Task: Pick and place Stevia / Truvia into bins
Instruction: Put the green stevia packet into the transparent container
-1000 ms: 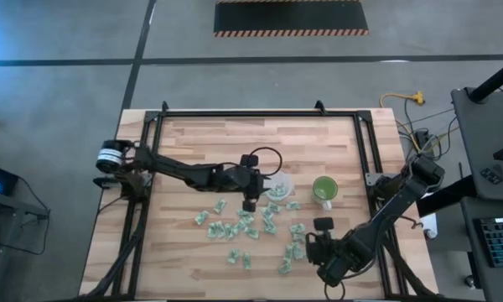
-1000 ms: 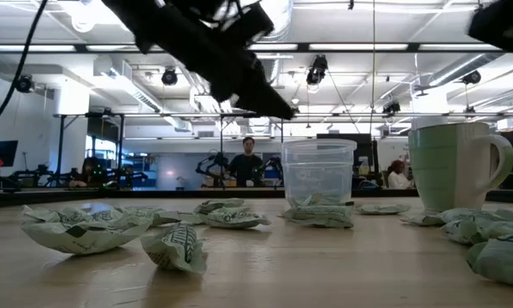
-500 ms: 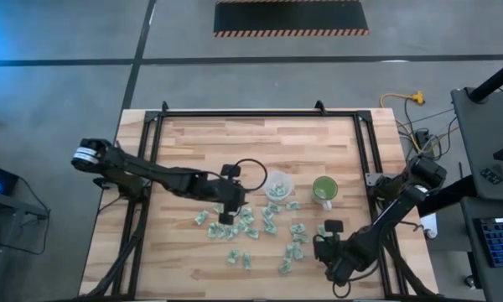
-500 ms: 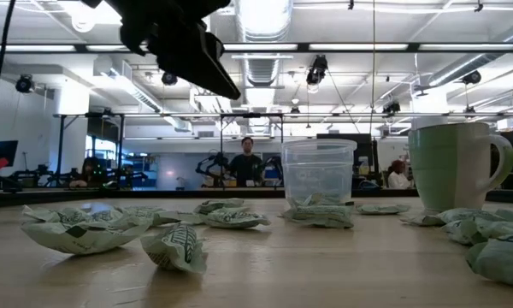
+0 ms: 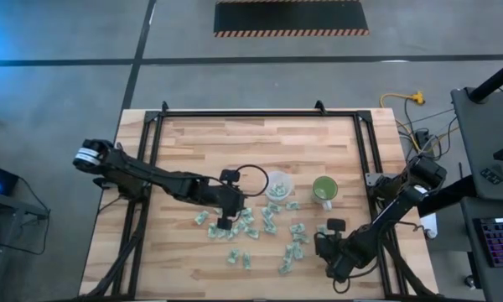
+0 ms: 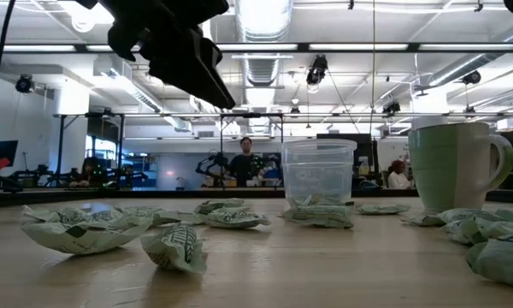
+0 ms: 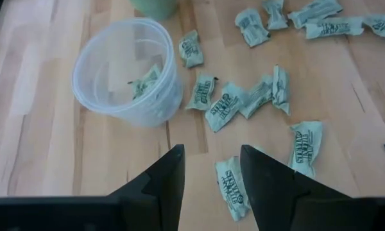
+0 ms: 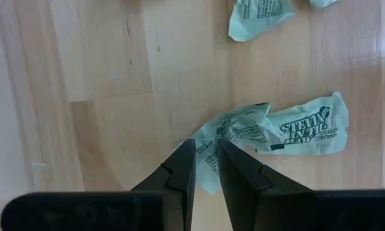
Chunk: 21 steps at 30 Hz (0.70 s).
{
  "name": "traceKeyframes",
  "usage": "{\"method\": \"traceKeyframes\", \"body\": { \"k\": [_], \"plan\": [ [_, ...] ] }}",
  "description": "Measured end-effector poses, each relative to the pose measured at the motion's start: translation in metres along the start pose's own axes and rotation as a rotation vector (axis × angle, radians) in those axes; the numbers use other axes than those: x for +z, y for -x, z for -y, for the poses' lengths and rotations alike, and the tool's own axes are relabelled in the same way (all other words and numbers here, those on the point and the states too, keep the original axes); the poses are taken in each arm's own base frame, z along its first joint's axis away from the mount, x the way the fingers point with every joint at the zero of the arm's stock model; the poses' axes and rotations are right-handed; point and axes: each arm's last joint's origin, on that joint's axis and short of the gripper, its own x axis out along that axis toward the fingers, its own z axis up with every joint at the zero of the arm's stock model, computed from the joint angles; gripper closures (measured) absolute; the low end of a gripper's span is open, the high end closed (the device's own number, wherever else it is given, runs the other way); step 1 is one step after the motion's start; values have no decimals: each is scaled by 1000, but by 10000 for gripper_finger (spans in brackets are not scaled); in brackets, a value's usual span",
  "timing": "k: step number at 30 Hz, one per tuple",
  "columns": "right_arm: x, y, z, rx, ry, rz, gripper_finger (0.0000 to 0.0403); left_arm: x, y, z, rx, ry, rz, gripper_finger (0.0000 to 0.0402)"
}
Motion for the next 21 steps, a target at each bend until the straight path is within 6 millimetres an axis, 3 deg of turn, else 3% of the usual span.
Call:
{"method": "traceKeyframes", "body": {
  "k": [12, 21],
  "plan": [
    [-5, -7, 5, -7, -67, -26, 348, -2, -3, 2, -3, 20, -12, 267],
    [2, -1, -5, 48, 16, -7, 393, -2, -3, 3, -5, 19, -12, 267]
  ]
}}
